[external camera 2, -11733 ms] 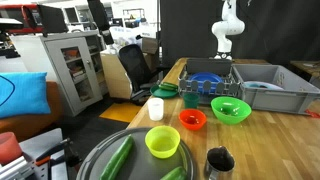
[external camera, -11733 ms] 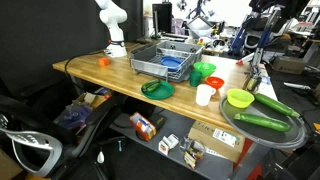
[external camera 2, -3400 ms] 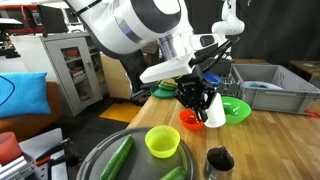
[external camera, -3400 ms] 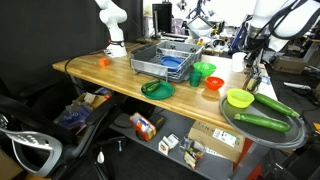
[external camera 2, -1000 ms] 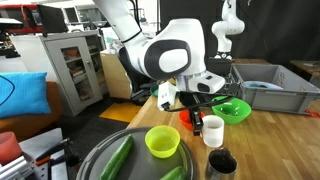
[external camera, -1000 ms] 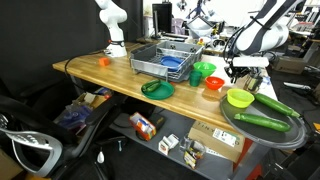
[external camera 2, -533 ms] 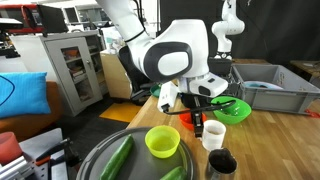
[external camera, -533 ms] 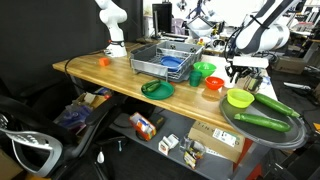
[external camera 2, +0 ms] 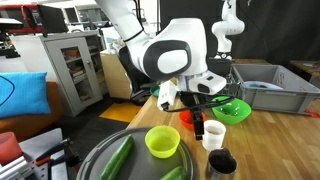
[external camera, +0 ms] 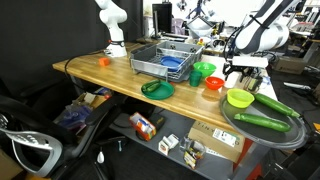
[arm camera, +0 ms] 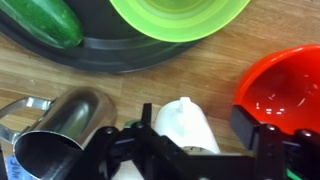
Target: Move the white mug backwards
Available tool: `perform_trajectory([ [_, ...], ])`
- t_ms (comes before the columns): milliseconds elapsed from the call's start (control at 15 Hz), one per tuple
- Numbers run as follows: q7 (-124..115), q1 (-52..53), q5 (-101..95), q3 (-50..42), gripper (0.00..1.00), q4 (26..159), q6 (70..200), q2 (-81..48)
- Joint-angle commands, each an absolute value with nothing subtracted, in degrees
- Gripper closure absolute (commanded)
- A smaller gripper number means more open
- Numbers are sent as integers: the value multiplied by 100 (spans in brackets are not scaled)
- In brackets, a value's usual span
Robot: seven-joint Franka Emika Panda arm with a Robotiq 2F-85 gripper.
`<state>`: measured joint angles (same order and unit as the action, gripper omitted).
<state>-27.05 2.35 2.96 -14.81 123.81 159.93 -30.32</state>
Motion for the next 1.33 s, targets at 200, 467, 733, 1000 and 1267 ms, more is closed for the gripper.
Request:
perform_trajectory([
  [200, -3104, 1095, -472, -1958, 0, 13055, 15629, -2273],
  [467, -3778, 1750, -1743, -2124, 0, 13716, 15836, -1431],
  [733, -4210, 1854, -3487, -1555, 0, 14282, 15621, -577],
  [1000, -3894, 2146, -4299, -1407, 0, 15158, 15811, 56],
  [1267, -3922, 2230, -4259, -1380, 0, 15355, 15809, 70],
])
